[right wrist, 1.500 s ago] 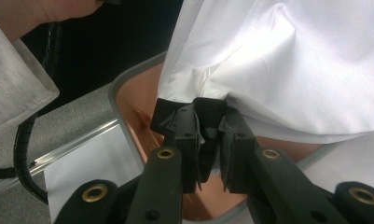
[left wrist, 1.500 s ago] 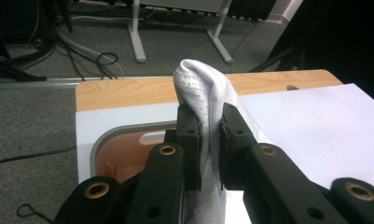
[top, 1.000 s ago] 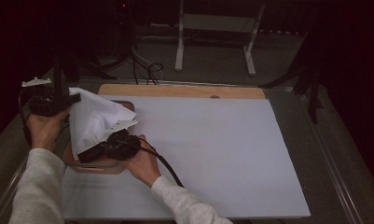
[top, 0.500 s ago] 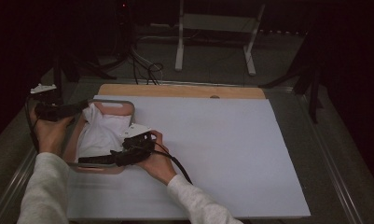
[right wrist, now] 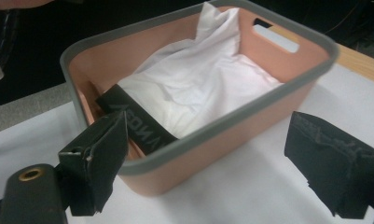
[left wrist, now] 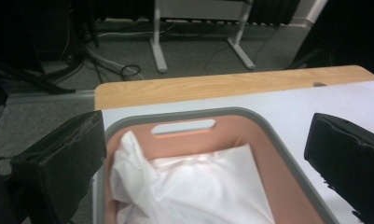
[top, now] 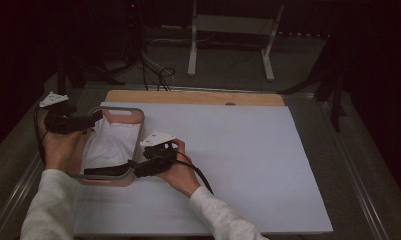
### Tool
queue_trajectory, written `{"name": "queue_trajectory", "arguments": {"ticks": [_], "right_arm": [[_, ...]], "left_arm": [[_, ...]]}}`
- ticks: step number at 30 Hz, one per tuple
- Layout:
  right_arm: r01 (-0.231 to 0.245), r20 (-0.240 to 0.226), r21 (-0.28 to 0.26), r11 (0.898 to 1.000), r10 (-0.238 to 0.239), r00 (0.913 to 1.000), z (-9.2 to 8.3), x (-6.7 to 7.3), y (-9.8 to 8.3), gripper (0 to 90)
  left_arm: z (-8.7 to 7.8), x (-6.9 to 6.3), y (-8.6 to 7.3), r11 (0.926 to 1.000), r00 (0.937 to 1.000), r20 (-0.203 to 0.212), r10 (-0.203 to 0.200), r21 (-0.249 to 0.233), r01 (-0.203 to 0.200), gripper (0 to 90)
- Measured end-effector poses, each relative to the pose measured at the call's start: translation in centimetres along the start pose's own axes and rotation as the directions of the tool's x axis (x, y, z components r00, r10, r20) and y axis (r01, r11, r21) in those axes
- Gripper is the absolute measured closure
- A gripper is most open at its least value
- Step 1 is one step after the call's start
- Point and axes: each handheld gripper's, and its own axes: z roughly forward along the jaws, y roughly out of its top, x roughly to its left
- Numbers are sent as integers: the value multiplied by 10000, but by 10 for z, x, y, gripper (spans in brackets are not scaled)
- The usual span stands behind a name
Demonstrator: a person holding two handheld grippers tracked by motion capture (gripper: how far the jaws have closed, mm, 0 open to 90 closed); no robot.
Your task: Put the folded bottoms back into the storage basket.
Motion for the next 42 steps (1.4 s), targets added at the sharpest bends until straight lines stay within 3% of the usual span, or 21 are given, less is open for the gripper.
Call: {"name": "queue_trajectory", "arguments": {"ticks": [7,8,18,26,31,34,42], "right_arm": [[-158,101,-126,9998,159,9998,-18,-12,-5,125],[-198,125,-127,9997,199,9997,-21,-14,-7,124],[-378,436,-237,9990,388,9983,-61,-41,-30,101],[-551,612,-191,9983,562,9965,-81,-55,-47,94],[-659,739,-92,9978,664,9951,-93,-62,-58,94],[-752,895,-139,9971,761,9931,-105,-69,-66,94],[-966,1146,-393,9945,1006,9883,-130,-83,-82,93]], "left_arm": [[-3,-17,-4,9995,9991,337,268,-192,-262,4],[-4,-24,-7,9992,9986,401,331,-218,-322,4],[-9,-52,-23,9981,9964,674,519,-372,-494,3],[-9,-70,-35,9964,9930,902,765,-436,-728,3],[-10,-84,-45,9947,9887,1155,951,-492,-900,3],[-10,-96,-57,9916,9832,1305,1278,-346,-1243,2],[-15,-110,-76,9901,9789,1517,1368,-516,-1304,2]]}}
